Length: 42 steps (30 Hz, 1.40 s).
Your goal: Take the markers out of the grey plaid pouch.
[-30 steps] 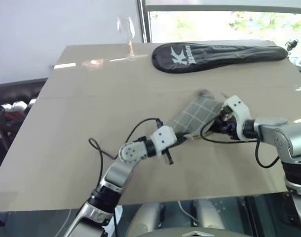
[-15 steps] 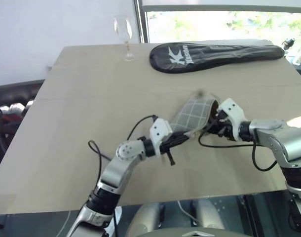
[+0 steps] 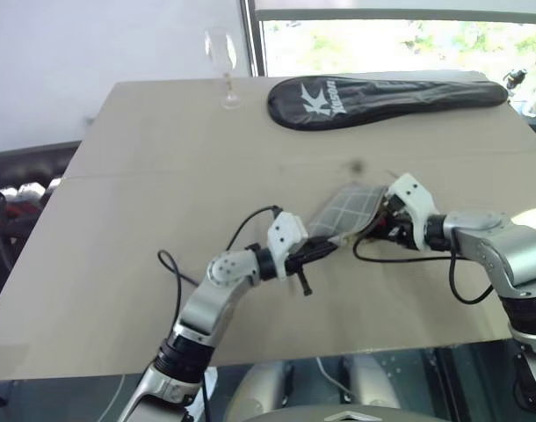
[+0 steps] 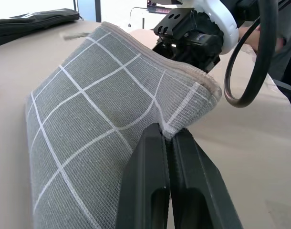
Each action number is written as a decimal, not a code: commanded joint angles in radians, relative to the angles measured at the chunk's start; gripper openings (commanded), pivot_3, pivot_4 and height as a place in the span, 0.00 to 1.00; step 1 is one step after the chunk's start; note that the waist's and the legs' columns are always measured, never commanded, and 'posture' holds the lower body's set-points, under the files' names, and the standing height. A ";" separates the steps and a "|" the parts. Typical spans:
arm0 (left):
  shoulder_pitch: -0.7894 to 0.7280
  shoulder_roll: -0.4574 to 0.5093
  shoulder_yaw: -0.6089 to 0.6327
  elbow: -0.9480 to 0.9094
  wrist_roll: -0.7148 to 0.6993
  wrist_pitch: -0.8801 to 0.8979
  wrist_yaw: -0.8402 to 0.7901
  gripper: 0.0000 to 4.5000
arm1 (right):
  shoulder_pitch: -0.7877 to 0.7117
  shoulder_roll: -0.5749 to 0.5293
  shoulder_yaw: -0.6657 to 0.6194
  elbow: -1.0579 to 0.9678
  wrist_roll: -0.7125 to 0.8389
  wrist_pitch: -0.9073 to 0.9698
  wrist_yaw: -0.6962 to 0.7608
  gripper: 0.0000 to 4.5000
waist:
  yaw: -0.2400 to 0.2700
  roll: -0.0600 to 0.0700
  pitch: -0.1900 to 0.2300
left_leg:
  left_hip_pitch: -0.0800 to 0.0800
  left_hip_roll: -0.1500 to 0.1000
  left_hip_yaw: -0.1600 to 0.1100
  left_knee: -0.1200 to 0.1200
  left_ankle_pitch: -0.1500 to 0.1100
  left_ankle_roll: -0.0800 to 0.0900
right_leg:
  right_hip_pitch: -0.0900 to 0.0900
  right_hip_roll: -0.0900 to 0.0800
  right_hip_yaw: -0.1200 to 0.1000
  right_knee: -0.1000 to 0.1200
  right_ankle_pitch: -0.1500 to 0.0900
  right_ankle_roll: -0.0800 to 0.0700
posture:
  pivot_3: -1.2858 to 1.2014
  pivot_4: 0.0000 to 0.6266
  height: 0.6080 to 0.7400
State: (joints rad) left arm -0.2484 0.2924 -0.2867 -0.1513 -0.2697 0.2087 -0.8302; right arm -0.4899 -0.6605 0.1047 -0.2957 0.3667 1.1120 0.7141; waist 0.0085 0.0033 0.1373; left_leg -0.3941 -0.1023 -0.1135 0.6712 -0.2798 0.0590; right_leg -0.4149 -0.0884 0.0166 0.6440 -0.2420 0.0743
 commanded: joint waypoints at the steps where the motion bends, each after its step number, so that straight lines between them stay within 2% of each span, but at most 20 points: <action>1: 0.004 -0.004 -0.006 -0.043 -0.001 -0.021 -0.001 0.00 | -0.016 -0.003 -0.028 -0.011 0.019 -0.013 0.000 0.09 | 0.000 0.000 0.000 | 0.000 0.000 0.000 0.000 0.000 0.000 | 0.000 0.000 0.000 0.000 0.000 0.000 | 0.52 0.24 1.00; 14: 0.009 0.000 -0.007 -0.032 0.013 -0.036 -0.006 0.00 | -0.021 0.025 -0.066 0.012 0.045 -0.024 -0.042 0.08 | 0.003 0.000 0.000 | 0.000 0.000 0.000 0.000 0.000 0.000 | 0.000 0.000 0.000 0.000 0.000 0.000 | 0.52 0.24 1.00; 19: 0.008 0.004 -0.006 -0.026 0.014 -0.040 -0.011 0.00 | -0.015 0.000 -0.057 0.003 0.049 -0.035 -0.026 0.08 | 0.003 0.000 0.000 | 0.000 0.000 0.000 0.000 0.000 0.000 | 0.000 0.000 0.000 0.000 0.000 0.000 | 0.52 0.24 1.00; 20: 0.008 0.005 -0.006 -0.024 0.015 -0.042 -0.012 0.00 | -0.012 -0.011 -0.049 -0.002 0.048 -0.039 -0.018 0.25 | 0.003 0.000 0.000 | 0.000 0.000 0.000 0.000 0.000 0.000 | 0.000 0.000 0.000 0.000 0.000 0.000 | 0.52 0.24 1.00; 22: 0.008 0.005 -0.007 -0.022 0.016 -0.043 -0.014 0.00 | -0.006 -0.021 -0.046 -0.010 0.049 -0.042 -0.012 0.35 | 0.003 0.000 0.000 | 0.000 0.000 0.000 0.000 0.000 0.000 | 0.000 0.000 0.000 0.000 0.000 0.000 | 0.52 0.24 1.00; 24: 0.007 0.006 -0.008 -0.020 0.016 -0.045 -0.016 0.00 | -0.005 -0.008 -0.059 -0.009 0.051 -0.032 -0.033 0.53 | 0.003 0.000 0.000 | 0.000 0.000 0.000 0.000 0.000 0.000 | 0.000 0.000 0.000 0.000 0.000 0.000 | 0.52 0.24 1.00; 25: 0.006 0.006 -0.008 -0.019 0.016 -0.045 -0.017 0.00 | -0.007 -0.004 -0.060 -0.005 0.051 -0.030 -0.039 0.65 | 0.003 0.000 0.000 | 0.000 0.000 0.000 0.000 0.000 0.000 | 0.000 0.000 0.000 0.000 0.000 0.000 | 0.52 0.24 1.00; 34: 0.001 0.008 -0.007 -0.011 0.022 -0.053 -0.025 0.00 | -0.017 0.014 -0.055 0.011 0.050 -0.039 -0.057 0.65 | 0.003 0.000 0.000 | 0.000 0.000 0.000 0.000 0.000 0.000 | 0.000 0.000 0.000 0.000 0.000 0.000 | 0.52 0.24 1.00; 35: 0.001 0.008 -0.007 -0.010 0.023 -0.053 -0.025 0.00 | -0.016 0.013 -0.055 0.011 0.049 -0.041 -0.057 0.54 | 0.003 0.000 0.000 | 0.000 0.000 0.000 0.000 0.000 0.000 | 0.000 0.000 0.000 0.000 0.000 0.000 | 0.52 0.24 1.00; 36: 0.000 0.008 -0.006 -0.010 0.023 -0.054 -0.026 0.00 | -0.016 0.013 -0.054 0.012 0.049 -0.042 -0.057 0.50 | 0.003 0.000 0.000 | 0.000 0.000 0.000 0.000 0.000 0.000 | 0.000 0.000 0.000 0.000 0.000 0.000 | 0.52 0.24 1.00; 38: 0.003 0.008 -0.005 -0.011 0.026 -0.054 -0.025 0.00 | -0.012 0.010 -0.055 0.011 0.048 -0.045 -0.057 0.25 | 0.003 0.000 0.000 | 0.000 0.000 0.000 0.000 0.000 0.000 | 0.000 0.000 0.000 0.000 0.000 0.000 | 0.52 0.24 1.00; 40: 0.008 0.007 -0.006 -0.013 0.029 -0.055 -0.025 0.00 | -0.006 0.007 -0.058 0.007 0.050 -0.043 -0.057 0.06 | 0.003 0.000 0.000 | 0.000 0.000 0.000 0.000 0.000 0.000 | 0.000 0.000 0.000 0.000 0.000 0.000 | 0.52 0.24 1.00; 42: 0.007 0.008 -0.005 -0.013 0.029 -0.054 -0.025 0.00 | -0.005 0.006 -0.063 0.005 0.054 -0.040 -0.057 0.03 | 0.003 0.000 0.000 | 0.000 0.000 0.000 0.000 0.000 0.000 | 0.000 0.000 0.000 0.000 0.000 0.000 | 0.52 0.24 1.00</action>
State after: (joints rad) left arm -0.2369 0.3014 -0.2872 -0.1456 -0.2364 0.1709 -0.8503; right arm -0.4897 -0.6463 0.0699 -0.2656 0.4098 1.0832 0.6577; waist 0.0112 0.0033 0.1372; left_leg -0.3941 -0.1022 -0.1135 0.6711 -0.2798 0.0590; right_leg -0.4149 -0.0884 0.0167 0.6440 -0.2420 0.0743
